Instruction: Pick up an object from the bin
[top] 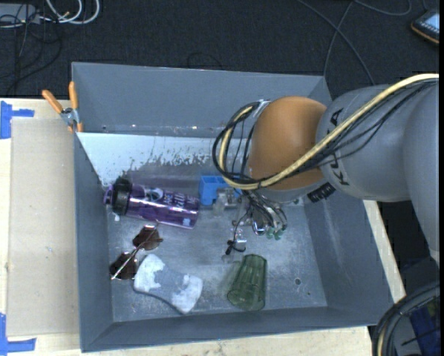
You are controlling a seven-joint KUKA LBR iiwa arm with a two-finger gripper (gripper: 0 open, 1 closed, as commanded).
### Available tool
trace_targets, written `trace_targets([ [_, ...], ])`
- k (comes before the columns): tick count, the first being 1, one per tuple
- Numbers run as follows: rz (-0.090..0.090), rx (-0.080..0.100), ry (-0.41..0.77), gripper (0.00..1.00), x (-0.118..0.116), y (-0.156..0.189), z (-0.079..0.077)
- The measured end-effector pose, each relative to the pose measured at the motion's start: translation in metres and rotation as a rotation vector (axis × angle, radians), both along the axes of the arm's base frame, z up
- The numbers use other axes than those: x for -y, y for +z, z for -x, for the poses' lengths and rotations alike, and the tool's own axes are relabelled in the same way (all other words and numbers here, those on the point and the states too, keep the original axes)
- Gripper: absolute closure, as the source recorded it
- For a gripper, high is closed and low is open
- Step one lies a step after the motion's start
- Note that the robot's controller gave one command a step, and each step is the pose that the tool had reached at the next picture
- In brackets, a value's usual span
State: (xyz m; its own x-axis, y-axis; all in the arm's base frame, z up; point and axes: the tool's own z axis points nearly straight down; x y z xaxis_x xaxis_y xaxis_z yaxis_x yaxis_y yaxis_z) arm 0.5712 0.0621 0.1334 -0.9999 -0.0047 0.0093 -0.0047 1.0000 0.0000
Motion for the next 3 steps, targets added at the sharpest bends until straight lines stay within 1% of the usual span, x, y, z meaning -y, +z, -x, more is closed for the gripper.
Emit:
trace_targets([
  [1, 0.0, 0.007, -0.002, 0.0, 0.0, 0.005, -0.002],
  [2, 0.001, 0.001, 0.232, 0.0, -0.043, -0.054, 0.035],
  [3, -0.002, 0.006, 0.242, 0.0, -0.057, -0.027, 0.032],
])
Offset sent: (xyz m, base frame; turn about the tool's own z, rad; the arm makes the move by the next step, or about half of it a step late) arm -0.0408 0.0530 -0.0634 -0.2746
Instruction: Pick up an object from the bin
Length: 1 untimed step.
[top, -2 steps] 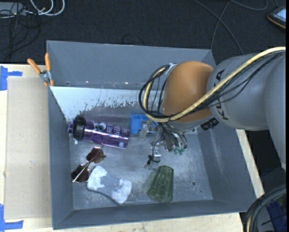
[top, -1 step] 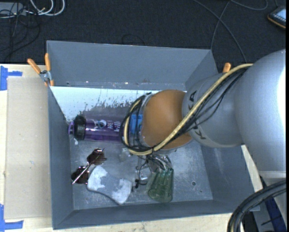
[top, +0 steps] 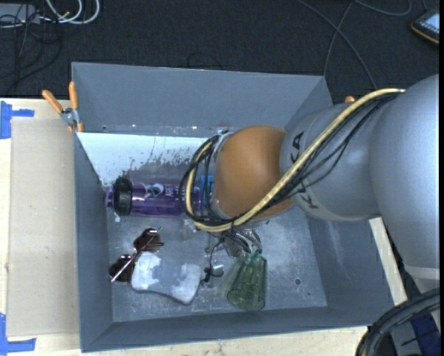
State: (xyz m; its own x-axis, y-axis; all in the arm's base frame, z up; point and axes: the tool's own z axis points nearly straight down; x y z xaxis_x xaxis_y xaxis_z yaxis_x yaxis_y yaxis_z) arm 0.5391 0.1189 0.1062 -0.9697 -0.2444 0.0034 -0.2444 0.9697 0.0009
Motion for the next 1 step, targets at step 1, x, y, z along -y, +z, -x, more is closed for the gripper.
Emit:
trace_targets([
  [1, -0.003, -0.012, 0.316, 0.0, -0.0271, -0.0056, 0.0558],
])
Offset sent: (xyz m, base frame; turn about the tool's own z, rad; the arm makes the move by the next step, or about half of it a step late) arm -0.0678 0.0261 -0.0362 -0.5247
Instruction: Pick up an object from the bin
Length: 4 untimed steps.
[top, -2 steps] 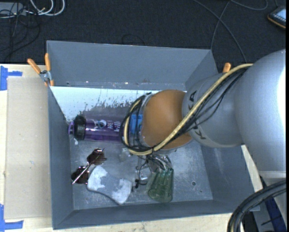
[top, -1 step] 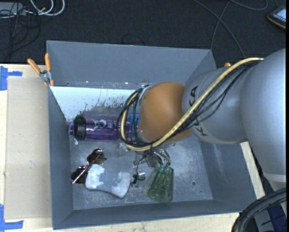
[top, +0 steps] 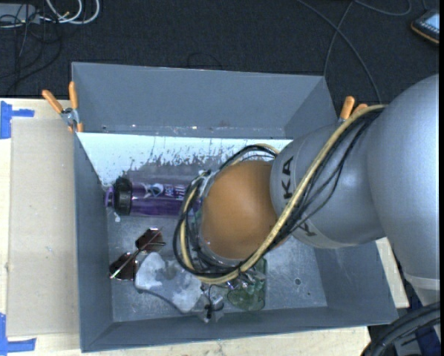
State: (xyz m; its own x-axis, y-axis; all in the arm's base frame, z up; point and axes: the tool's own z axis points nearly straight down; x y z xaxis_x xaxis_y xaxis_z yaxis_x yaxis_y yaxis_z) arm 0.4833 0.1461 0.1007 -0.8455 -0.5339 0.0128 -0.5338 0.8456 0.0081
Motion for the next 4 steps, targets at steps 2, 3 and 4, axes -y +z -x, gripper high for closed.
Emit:
trace_targets([
  [2, -0.011, 0.021, 0.305, 1.0, 0.0081, -0.0284, 0.0032],
  [3, -0.011, 0.021, 0.304, 1.0, 0.0081, -0.0284, 0.0032],
  [4, -0.012, 0.022, 0.302, 1.0, 0.0078, -0.0264, 0.0031],
])
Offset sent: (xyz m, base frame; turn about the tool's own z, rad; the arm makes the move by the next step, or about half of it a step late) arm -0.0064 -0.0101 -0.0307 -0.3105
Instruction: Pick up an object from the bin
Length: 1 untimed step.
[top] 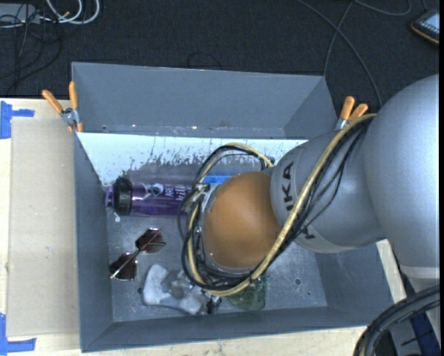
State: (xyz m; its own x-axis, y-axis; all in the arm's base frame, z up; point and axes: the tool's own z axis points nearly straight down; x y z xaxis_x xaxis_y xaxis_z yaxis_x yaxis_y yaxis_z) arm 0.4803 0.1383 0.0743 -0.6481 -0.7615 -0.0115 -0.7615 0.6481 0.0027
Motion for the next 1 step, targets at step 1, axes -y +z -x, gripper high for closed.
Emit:
trace_targets([
  [1, 0.001, -0.002, -0.003, 1.0, 0.0001, 0.011, 0.0008],
])
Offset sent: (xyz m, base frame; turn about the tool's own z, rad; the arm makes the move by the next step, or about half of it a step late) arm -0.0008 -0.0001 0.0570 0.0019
